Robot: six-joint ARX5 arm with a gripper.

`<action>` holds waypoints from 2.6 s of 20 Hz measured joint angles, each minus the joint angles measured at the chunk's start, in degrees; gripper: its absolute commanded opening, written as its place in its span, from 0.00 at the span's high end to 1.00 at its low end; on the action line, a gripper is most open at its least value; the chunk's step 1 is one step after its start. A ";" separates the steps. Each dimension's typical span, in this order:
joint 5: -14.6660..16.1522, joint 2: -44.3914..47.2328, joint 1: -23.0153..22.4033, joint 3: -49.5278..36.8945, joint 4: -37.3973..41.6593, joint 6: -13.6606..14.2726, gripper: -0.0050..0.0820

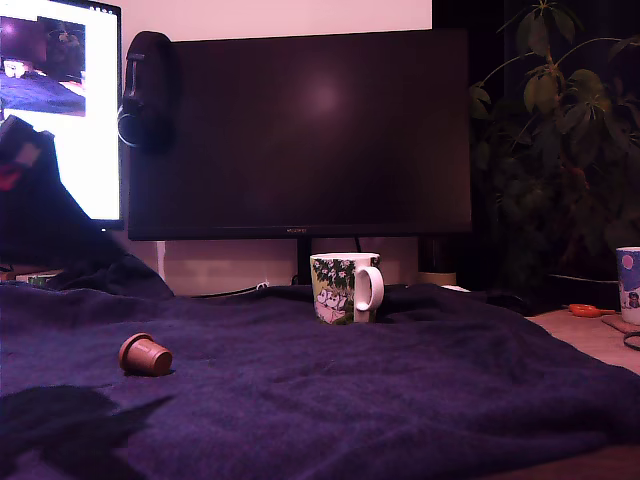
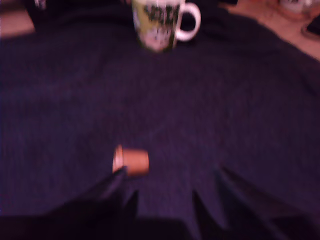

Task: Pick up the coffee capsules on the table and drop them inside the coffee cup

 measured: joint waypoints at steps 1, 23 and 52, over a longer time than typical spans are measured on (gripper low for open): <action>-0.22 0.50 0.00 -0.09 1.49 0.26 0.22; -2.51 28.52 1.81 -3.54 35.78 4.13 0.22; 0.04 44.11 4.13 -0.26 44.54 5.01 0.52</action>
